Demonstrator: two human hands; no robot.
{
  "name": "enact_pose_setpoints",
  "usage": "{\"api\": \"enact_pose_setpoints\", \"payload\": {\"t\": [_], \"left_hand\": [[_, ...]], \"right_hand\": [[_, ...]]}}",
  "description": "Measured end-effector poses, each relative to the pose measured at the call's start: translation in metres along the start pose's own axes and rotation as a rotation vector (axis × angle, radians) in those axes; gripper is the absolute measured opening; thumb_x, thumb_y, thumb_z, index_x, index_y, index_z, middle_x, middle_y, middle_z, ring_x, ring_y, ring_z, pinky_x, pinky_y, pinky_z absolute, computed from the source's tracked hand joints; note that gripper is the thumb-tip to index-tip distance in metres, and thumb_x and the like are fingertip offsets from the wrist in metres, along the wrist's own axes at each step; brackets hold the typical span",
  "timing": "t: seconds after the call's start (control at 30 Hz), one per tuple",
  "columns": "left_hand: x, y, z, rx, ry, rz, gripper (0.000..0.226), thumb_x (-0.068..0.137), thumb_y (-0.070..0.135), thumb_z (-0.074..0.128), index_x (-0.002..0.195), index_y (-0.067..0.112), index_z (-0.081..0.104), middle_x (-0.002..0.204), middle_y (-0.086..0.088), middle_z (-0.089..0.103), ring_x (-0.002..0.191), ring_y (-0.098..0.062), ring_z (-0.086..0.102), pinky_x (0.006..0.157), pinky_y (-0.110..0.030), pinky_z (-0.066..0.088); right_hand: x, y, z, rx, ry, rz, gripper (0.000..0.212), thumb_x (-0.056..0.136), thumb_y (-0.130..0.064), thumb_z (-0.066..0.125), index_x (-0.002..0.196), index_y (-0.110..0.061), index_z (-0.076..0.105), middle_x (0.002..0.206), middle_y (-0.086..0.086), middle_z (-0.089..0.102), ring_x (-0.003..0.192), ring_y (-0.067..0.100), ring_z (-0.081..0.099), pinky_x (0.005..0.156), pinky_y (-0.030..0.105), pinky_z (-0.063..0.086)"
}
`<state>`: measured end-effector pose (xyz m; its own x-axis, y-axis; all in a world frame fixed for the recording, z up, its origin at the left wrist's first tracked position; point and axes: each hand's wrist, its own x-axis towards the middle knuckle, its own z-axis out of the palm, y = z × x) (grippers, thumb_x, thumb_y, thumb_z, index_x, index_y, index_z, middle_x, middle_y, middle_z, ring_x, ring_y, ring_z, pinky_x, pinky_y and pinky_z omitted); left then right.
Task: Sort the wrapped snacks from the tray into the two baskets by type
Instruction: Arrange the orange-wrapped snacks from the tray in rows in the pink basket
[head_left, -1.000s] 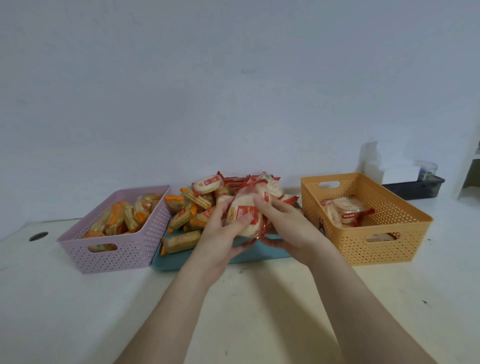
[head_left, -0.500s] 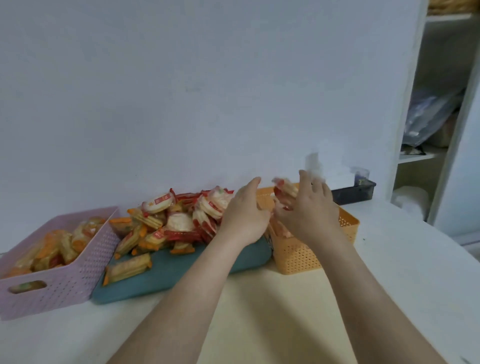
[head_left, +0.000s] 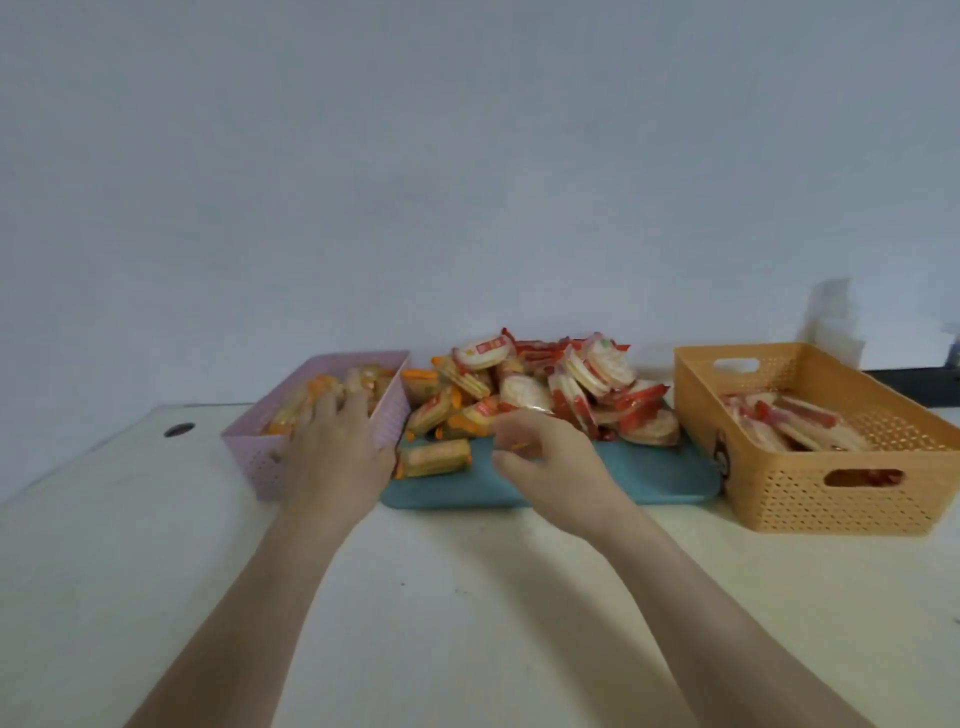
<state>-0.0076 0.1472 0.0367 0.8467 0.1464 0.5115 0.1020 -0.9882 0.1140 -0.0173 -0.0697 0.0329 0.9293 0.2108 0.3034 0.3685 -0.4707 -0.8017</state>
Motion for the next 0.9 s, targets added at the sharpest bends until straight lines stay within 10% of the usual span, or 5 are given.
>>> {"api": "enact_pose_setpoints", "payload": {"t": [0.3, 0.63, 0.9], "left_hand": [[0.008, -0.051, 0.009, -0.025, -0.003, 0.074, 0.020, 0.074, 0.013, 0.070, 0.085, 0.024, 0.057, 0.096, -0.004, 0.060, 0.094, -0.031, 0.057, 0.070, -0.040, 0.048], [-0.032, -0.050, -0.001, -0.059, 0.136, 0.400, 0.040, 0.056, -0.009, 0.069, 0.074, 0.022, 0.051, 0.073, 0.006, 0.049, 0.069, -0.021, 0.045, 0.057, -0.031, 0.031], [-0.084, 0.025, -0.044, -0.115, 0.250, 0.677, 0.024, 0.075, 0.004, 0.040, 0.078, 0.021, 0.058, 0.070, 0.002, 0.051, 0.065, -0.023, 0.048, 0.052, -0.035, 0.038]], "right_hand": [[0.006, -0.024, 0.058, 0.338, -0.206, 0.216, 0.028, 0.093, -0.014, 0.056, 0.121, -0.015, 0.058, 0.095, 0.007, 0.059, 0.083, 0.018, 0.054, 0.063, 0.025, 0.046], [0.012, -0.051, 0.046, 0.389, -0.221, 0.237, 0.027, 0.094, -0.029, 0.057, 0.121, -0.025, 0.057, 0.112, 0.004, 0.064, 0.104, 0.020, 0.062, 0.091, 0.040, 0.054], [0.009, -0.055, 0.005, 0.243, -0.107, 0.170, 0.031, 0.085, -0.042, 0.063, 0.112, -0.028, 0.055, 0.106, 0.000, 0.068, 0.096, 0.019, 0.067, 0.082, 0.045, 0.058]]}}
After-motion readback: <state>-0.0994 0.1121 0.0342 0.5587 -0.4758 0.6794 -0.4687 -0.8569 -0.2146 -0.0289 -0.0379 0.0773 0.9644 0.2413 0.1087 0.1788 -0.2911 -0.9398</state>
